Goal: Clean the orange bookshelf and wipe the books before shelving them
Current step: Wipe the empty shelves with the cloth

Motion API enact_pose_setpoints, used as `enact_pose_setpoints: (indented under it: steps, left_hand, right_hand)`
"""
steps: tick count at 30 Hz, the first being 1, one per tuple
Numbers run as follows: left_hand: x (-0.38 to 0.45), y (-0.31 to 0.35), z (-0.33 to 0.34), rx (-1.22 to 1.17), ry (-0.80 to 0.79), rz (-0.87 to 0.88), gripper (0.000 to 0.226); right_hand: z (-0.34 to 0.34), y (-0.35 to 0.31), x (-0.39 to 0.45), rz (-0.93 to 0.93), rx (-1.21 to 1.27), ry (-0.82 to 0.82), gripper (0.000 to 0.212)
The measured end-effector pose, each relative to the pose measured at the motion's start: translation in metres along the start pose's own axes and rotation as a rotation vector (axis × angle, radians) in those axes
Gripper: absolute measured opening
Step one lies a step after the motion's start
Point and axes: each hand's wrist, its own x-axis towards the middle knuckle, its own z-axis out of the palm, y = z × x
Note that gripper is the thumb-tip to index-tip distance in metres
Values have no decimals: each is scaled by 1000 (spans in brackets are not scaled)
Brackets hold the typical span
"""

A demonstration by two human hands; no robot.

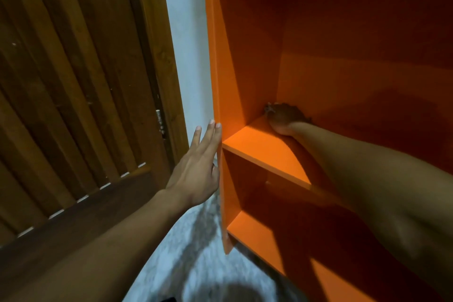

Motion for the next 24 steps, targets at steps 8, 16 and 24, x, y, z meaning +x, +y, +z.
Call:
enact_pose_setpoints:
  steps: [8, 16, 24]
  left_hand:
    - [-1, 1, 1, -138, 67, -6, 80]
    - [0, -2, -10, -165, 33, -55, 76]
    - [-2, -5, -10, -213, -14, -67, 83]
  right_hand:
    - [-9, -51, -56, -64, -41, -77, 37]
    - [33, -76, -117, -380, -205, 92, 54]
    - [51, -65, -139, -630, -666, 318, 60]
